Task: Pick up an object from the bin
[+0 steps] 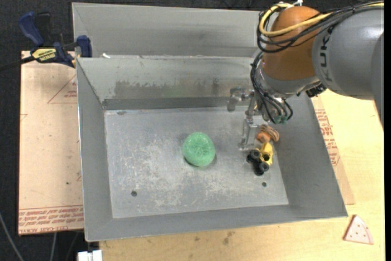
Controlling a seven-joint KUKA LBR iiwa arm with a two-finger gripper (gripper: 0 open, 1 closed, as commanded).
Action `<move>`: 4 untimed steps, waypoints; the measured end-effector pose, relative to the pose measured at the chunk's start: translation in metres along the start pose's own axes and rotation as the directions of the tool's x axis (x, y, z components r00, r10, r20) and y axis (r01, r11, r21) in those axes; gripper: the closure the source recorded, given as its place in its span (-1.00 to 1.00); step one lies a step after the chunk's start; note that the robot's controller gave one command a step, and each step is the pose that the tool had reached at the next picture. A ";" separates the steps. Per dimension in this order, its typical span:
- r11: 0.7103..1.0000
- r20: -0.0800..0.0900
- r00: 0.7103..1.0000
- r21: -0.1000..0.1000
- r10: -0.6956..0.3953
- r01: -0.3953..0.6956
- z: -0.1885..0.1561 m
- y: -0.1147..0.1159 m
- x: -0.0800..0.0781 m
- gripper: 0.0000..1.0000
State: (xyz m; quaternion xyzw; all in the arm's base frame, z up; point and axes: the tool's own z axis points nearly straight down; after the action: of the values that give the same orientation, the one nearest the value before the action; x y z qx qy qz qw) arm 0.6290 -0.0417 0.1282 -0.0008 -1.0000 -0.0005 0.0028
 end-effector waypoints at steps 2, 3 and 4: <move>0.999 0.015 0.999 0.003 -0.038 0.038 0.033 0.043 -0.015 -1.00; 0.999 0.005 0.999 -0.002 -0.053 0.053 0.062 0.077 -0.008 -1.00; 0.986 0.008 0.986 0.002 -0.167 0.167 0.059 0.077 0.005 -1.00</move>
Offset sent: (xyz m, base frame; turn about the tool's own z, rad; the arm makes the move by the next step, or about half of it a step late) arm 0.0170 0.0675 -0.0568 -0.0595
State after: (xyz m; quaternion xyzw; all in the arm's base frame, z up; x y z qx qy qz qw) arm 0.6239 0.0357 0.0693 0.0829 -0.9966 -0.0002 -0.0014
